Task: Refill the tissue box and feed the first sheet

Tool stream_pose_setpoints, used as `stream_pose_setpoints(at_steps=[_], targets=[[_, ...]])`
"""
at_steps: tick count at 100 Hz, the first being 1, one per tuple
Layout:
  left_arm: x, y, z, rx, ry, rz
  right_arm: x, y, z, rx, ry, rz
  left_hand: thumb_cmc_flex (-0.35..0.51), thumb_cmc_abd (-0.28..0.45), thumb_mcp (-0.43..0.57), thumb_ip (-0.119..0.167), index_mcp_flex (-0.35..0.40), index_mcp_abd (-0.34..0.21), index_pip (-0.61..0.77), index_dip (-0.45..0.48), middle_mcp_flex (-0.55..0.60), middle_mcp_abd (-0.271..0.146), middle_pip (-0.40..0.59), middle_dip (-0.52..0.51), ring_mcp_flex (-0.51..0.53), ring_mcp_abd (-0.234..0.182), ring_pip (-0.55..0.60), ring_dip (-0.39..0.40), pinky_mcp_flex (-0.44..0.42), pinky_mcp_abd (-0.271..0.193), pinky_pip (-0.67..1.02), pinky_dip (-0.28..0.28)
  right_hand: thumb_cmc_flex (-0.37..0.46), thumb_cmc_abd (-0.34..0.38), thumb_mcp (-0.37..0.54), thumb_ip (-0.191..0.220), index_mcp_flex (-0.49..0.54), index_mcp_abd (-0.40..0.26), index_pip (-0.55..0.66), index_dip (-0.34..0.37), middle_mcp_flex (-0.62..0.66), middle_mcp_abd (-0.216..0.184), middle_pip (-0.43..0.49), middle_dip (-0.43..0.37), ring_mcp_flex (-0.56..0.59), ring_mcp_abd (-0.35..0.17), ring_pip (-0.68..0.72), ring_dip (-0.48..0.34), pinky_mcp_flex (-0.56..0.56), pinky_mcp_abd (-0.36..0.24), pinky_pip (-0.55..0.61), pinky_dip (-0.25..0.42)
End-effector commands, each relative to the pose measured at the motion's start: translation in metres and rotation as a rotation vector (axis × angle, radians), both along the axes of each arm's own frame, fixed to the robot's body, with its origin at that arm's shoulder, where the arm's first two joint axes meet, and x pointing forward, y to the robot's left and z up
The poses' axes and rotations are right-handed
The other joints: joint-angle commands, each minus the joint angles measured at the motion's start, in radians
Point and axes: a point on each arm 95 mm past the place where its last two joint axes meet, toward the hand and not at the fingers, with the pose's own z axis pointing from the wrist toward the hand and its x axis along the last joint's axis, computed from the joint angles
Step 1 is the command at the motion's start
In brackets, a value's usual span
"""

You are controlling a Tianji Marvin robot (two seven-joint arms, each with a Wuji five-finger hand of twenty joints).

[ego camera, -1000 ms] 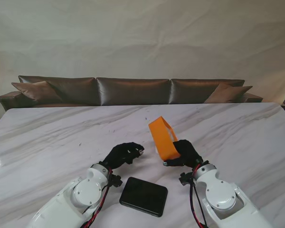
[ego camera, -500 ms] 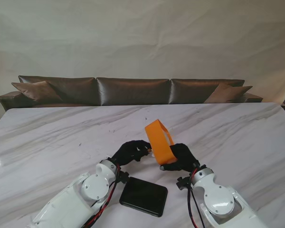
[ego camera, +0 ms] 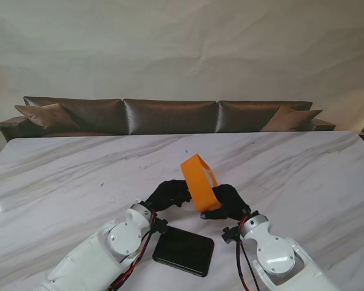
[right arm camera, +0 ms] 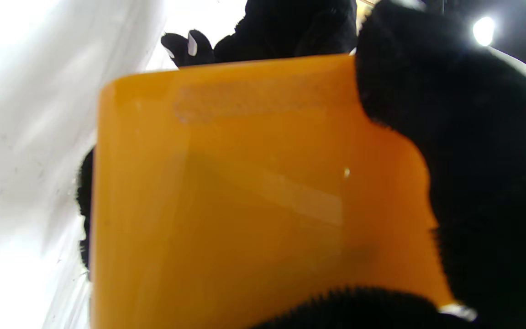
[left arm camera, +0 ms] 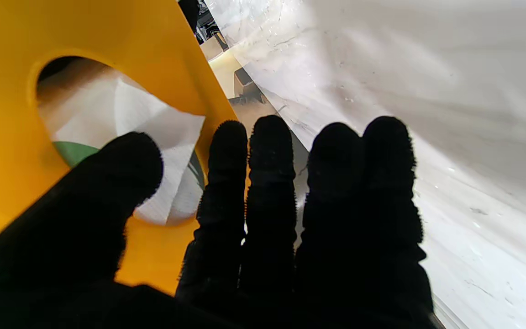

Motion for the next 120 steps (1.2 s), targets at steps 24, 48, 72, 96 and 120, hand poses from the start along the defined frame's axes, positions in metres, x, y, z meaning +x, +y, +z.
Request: stream_pose_setpoints(at_steps=[24,48,72,96,120], targets=[[0.001,-0.008,-0.003,-0.003,-0.013,-0.009,0.0,0.007,0.0,0.006,0.003,0.011,0.08,-0.124,0.173,-0.034,0.043,-0.195,0.3,0.124,0.15,-0.1,0.106,0.174,0.113,0.009,0.097,0.003,0.08,-0.094,0.855,-0.045,0.154,0.13,0.265,0.146,0.06,0.075,0.047,-0.007,0.087,0.032,0.035,0.002,0.085,0.027,0.158,0.037,-0.007,-0.38,0.145,0.063],[0.0,-0.009,-0.006,-0.014,-0.029,-0.02,0.002,0.007,0.003,-0.004,-0.003,-0.001,-0.04,-0.182,0.371,0.152,0.138,-0.262,0.335,0.368,0.202,-0.124,0.193,0.329,0.113,-0.006,0.168,0.041,0.079,-0.102,0.882,-0.044,0.154,0.133,0.265,0.139,0.058,0.074,0.045,-0.005,0.087,0.032,0.03,0.003,0.079,0.026,0.156,0.037,-0.011,-0.381,0.143,0.061],[-0.006,-0.007,-0.005,0.011,-0.04,-0.063,0.007,0.004,0.007,-0.026,-0.01,-0.038,-0.054,-0.247,0.446,0.255,0.215,-0.264,0.33,0.402,0.253,-0.089,0.191,0.388,0.126,0.003,0.203,0.055,0.073,-0.103,0.896,0.004,0.153,0.138,0.265,0.127,0.057,0.073,0.043,-0.001,0.087,0.032,0.024,0.007,0.076,0.026,0.154,0.038,-0.015,-0.381,0.14,0.06],[-0.015,-0.009,-0.009,0.015,-0.023,-0.072,0.016,0.002,0.011,-0.057,-0.035,-0.078,-0.047,-0.266,0.457,0.238,0.224,-0.258,0.331,0.39,0.264,-0.075,0.186,0.38,0.135,0.012,0.211,0.054,0.08,-0.102,0.9,0.016,0.155,0.134,0.265,0.124,0.057,0.073,0.042,0.001,0.087,0.032,0.022,0.008,0.076,0.027,0.153,0.039,-0.014,-0.382,0.141,0.059],[-0.021,-0.014,-0.015,0.001,0.001,-0.082,0.02,0.002,0.016,-0.069,-0.053,-0.096,-0.043,-0.278,0.468,0.213,0.23,-0.251,0.332,0.375,0.269,-0.066,0.185,0.368,0.14,0.017,0.213,0.049,0.085,-0.101,0.901,0.02,0.155,0.132,0.265,0.122,0.057,0.073,0.042,0.002,0.088,0.032,0.022,0.009,0.075,0.026,0.153,0.038,-0.015,-0.379,0.141,0.059]])
